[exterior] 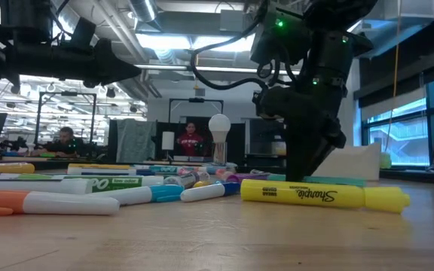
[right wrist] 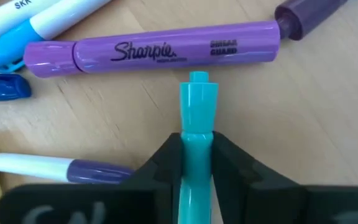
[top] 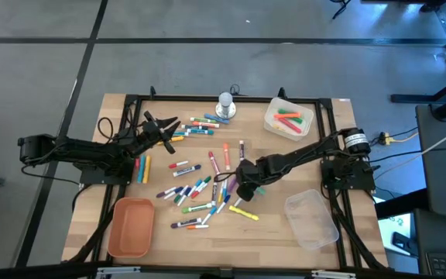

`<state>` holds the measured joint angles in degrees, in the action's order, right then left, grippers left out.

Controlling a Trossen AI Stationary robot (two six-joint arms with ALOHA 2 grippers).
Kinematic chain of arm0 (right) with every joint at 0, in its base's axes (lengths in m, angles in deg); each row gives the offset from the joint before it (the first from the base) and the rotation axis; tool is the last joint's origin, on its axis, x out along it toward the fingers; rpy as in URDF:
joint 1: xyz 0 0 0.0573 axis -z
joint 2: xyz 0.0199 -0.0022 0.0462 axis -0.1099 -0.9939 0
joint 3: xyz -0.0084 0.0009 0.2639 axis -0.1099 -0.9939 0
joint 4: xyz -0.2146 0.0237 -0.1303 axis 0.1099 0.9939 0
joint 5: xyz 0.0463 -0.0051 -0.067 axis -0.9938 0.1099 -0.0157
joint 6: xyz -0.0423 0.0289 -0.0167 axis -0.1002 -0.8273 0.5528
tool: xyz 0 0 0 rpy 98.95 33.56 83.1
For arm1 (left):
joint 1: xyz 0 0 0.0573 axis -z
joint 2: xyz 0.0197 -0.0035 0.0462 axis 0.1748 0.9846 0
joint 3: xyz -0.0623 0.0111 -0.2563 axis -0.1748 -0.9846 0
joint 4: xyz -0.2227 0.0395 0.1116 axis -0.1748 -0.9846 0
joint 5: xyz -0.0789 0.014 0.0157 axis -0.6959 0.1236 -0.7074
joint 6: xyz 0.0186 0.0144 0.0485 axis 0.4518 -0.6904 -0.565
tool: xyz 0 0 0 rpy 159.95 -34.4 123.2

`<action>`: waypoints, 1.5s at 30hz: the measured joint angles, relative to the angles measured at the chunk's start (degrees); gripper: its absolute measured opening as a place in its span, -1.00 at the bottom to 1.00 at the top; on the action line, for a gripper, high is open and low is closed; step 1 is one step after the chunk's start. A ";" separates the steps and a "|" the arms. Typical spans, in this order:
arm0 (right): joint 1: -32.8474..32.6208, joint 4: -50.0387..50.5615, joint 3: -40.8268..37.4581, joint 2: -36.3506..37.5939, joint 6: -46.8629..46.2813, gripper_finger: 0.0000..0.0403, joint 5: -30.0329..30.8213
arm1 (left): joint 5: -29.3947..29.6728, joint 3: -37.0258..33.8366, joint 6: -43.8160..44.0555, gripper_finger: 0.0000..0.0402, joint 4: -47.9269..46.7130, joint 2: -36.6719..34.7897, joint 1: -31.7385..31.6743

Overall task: Pick & Place Markers
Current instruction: Put the large blue highlighter pen into the white bin

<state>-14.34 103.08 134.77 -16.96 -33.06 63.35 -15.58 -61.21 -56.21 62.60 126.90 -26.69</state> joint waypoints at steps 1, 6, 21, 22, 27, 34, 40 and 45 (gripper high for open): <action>0.00 0.02 0.00 0.00 0.04 -0.67 0.00 | 0.00 0.00 0.00 -0.57 0.00 0.00 0.01; 0.00 0.09 -0.02 -0.04 0.17 -0.61 0.02 | 0.00 0.00 -0.01 -0.57 -0.02 0.00 0.01; -0.08 0.62 0.41 0.57 -0.85 -0.66 2.55 | 0.17 0.00 -0.15 -0.57 -0.02 0.00 0.02; -0.24 1.11 0.73 0.55 -0.83 -0.66 3.74 | 0.45 0.00 -0.71 -0.57 0.00 0.00 0.02; -1.22 2.30 1.98 0.34 0.29 -0.67 9.42 | 2.17 0.00 -2.07 -0.57 1.82 0.01 0.01; -1.27 8.42 4.03 0.36 -0.08 -0.67 13.56 | 3.20 0.00 -2.54 -0.57 2.39 0.02 0.00; -1.27 9.46 4.68 0.48 -0.11 -0.67 16.44 | 4.15 0.00 -4.00 -0.57 4.42 0.00 0.00; -1.29 9.31 4.74 0.55 -0.15 -0.67 17.61 | 4.15 0.00 -4.02 -0.57 4.35 0.01 0.01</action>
<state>-15.63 112.39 139.52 -16.41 -33.21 80.96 -11.43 -61.21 -60.24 66.95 126.91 -26.68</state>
